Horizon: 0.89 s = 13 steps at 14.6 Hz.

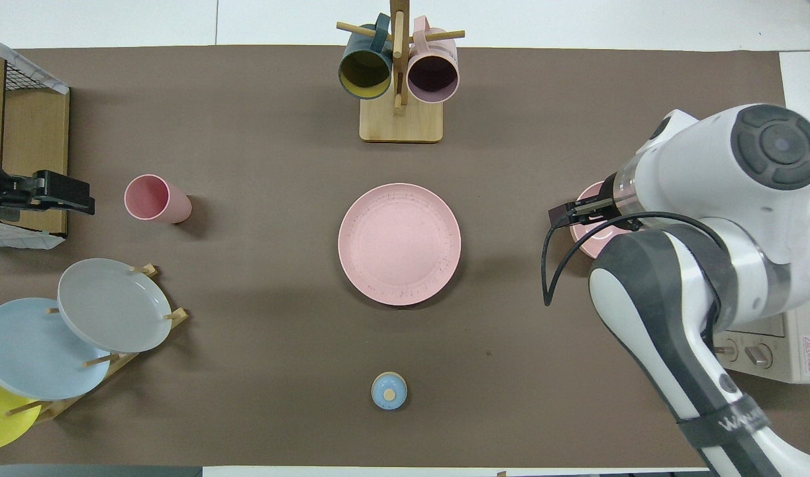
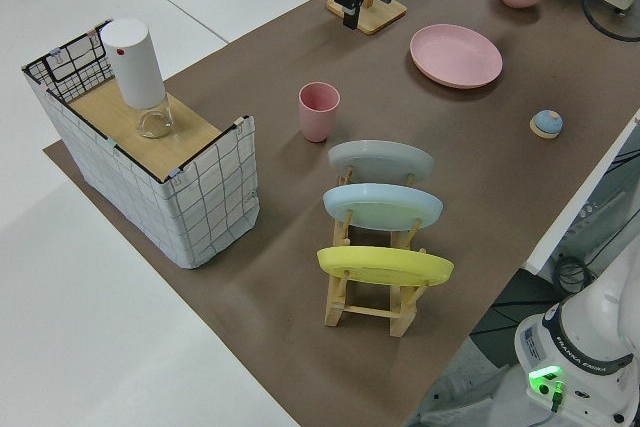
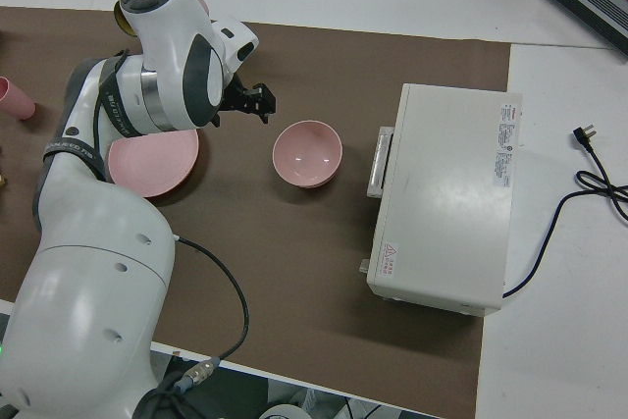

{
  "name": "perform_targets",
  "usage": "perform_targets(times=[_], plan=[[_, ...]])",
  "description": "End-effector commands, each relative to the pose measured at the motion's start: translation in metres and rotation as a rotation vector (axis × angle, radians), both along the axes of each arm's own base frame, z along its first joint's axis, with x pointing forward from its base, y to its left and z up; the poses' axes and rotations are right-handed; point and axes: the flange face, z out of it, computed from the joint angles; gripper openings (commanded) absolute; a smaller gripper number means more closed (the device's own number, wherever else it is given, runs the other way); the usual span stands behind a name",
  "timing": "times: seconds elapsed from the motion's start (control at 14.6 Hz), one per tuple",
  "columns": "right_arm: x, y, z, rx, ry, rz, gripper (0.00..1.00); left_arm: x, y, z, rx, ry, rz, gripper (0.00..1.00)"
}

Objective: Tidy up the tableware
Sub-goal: 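Reach the right gripper to the pink bowl and grasp its rim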

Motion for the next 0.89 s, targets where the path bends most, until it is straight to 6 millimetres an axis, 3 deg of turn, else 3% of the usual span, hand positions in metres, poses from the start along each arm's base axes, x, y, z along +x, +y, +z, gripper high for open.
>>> perform_targets(times=[0.0, 0.14, 0.34, 0.68, 0.82], plan=[[-0.014, -0.016, -0.056, 0.014, -0.006, -0.009, 1.0, -0.005, 0.003, 0.003, 0.008, -0.004, 0.011, 1.0], [-0.024, -0.016, -0.08, 0.015, -0.014, -0.009, 0.97, -0.005, 0.003, 0.003, 0.008, -0.006, 0.011, 1.0], [-0.024, -0.017, -0.105, 0.01, 0.012, -0.012, 0.69, -0.006, 0.003, 0.003, 0.009, 0.002, 0.016, 1.0], [-0.013, -0.011, -0.134, -0.03, 0.007, 0.038, 0.0, -0.008, 0.001, 0.003, 0.009, 0.006, 0.008, 1.0], [-0.005, 0.0, -0.121, -0.121, 0.006, 0.142, 0.0, -0.007, 0.001, 0.003, 0.009, 0.003, 0.014, 1.0]])
